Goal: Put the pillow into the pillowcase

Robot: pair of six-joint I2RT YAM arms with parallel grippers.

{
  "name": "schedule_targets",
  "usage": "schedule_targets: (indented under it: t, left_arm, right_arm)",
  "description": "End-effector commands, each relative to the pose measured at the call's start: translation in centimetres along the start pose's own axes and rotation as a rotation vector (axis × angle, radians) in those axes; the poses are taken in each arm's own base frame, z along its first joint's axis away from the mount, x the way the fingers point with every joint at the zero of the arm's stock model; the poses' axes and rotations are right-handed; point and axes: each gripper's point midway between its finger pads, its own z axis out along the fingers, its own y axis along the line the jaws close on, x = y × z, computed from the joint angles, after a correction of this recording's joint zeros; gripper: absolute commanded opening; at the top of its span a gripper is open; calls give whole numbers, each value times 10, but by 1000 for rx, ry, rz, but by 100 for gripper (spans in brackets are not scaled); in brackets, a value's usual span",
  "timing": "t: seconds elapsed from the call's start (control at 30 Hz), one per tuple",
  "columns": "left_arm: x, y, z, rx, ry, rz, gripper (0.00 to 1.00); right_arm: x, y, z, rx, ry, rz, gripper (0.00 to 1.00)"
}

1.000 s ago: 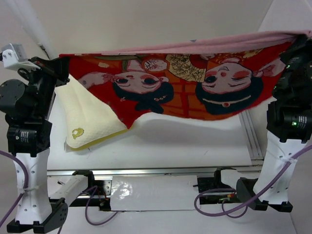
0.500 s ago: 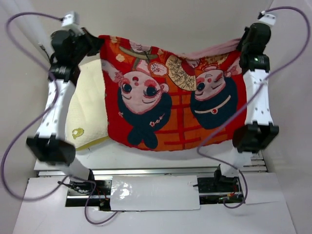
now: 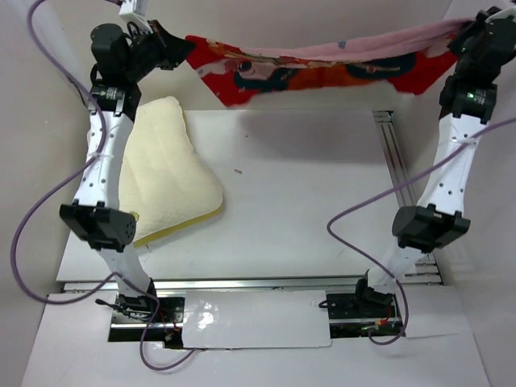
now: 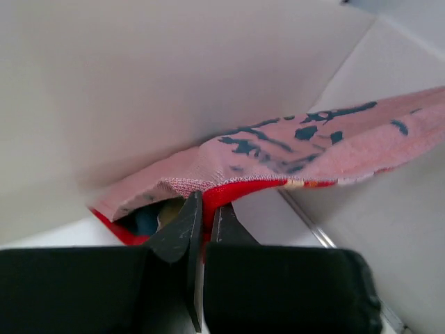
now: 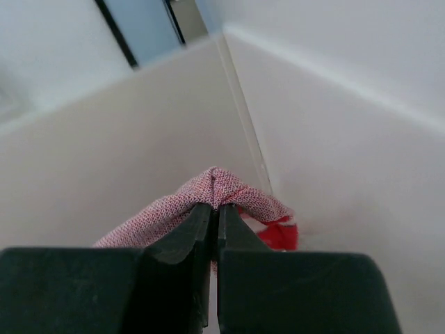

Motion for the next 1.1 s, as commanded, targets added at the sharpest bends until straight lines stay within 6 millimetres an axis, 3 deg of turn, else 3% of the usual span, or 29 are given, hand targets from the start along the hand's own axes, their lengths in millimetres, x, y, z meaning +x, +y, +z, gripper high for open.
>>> schedule_targets:
  t: [0.0,0.03,0.07,0.1,0.13,0.17,0.2,0.23,0.27,0.3,0.33,0.37,0.4,0.43,0.5,0.57,0.6,0.63,0.7,0.73,0.77,0.8,0.83,0.87,0.97,1.0,1.03,1.07]
  left_arm:
    - [-27,-72,-36,130,-95,158,0]
    - [-39,-89,-47,144,-126,188,0]
    - [11,-67,-40,105,-28,142,0]
    - [26,-65,-44,100,-18,135,0]
    - [46,-62,-46,79,2,118,0]
    - [107,-38,-50,31,103,66,0]
    - [115,-44,-64,27,94,70,0]
    - [139,-45,-69,24,122,57,0]
    - [160,-35,-76,-30,148,31,0]
    - [213,-18,-90,-83,238,-15,0]
    - [227,-20,-101,-87,246,-25,0]
    - [272,-17,-115,-103,317,-71,0]
    - [270,-25,-116,-86,312,-66,0]
    - [308,-18,-133,-122,388,-118,0]
    - [350,-30,-155,-91,449,-170,0]
    - [369,-50,-166,-33,489,-187,0]
    - [376,-54,-170,-29,520,-191,0]
    - [387,-57,-181,-39,578,-202,0]
    - [392,-66,-193,-55,621,-168,0]
    - [395,-67,-202,-81,656,-163,9]
    - [392,-73,-204,-79,657,-148,30]
    - [391,-71,-208,-101,656,-137,88]
    - [373,-77,-207,-97,614,-124,100]
    - [371,-74,-214,-137,628,-128,100]
    - [338,-65,-215,-256,542,-115,100]
    - [328,-59,-218,-310,522,-116,100]
    - [325,-40,-232,-450,538,-99,100]
    - [308,-38,-230,-515,500,-139,100]
  right_arm:
    - [-39,7,-38,-71,-85,13,4]
    - [-54,10,-49,-79,-112,5,4]
    - [-44,16,-53,-128,-95,2,5]
    - [7,0,-49,-109,10,-4,7]
    - [27,-3,-54,-114,46,-4,7]
    - [29,-2,-70,-133,47,-4,9]
    - [47,-5,-74,-141,70,-4,10]
    - [102,-18,-82,-121,187,9,12]
    - [113,-21,-93,-123,213,10,13]
    - [138,-35,-101,-78,280,23,13]
    - [181,-55,-114,-21,377,36,14]
    - [203,-66,-126,38,441,67,14]
    - [214,-77,-129,70,462,84,16]
    - [239,-97,-144,137,544,94,16]
    - [269,-119,-156,212,641,106,23]
    - [291,-139,-172,284,722,106,30]
    - [295,-143,-174,309,734,109,42]
    - [304,-148,-178,331,760,104,46]
    - [305,-152,-181,352,766,96,54]
    - [308,-153,-184,369,777,84,67]
    - [305,-149,-184,368,778,75,72]
    - [299,-141,-183,353,767,49,76]
    - [292,-130,-184,322,750,9,84]
    - [289,-106,-182,278,729,-33,97]
    - [280,-61,-183,161,701,-88,98]
    - [277,-30,-186,87,684,-99,98]
    - [281,-16,-190,44,694,-120,98]
    - [278,-1,-193,-2,680,-129,98]
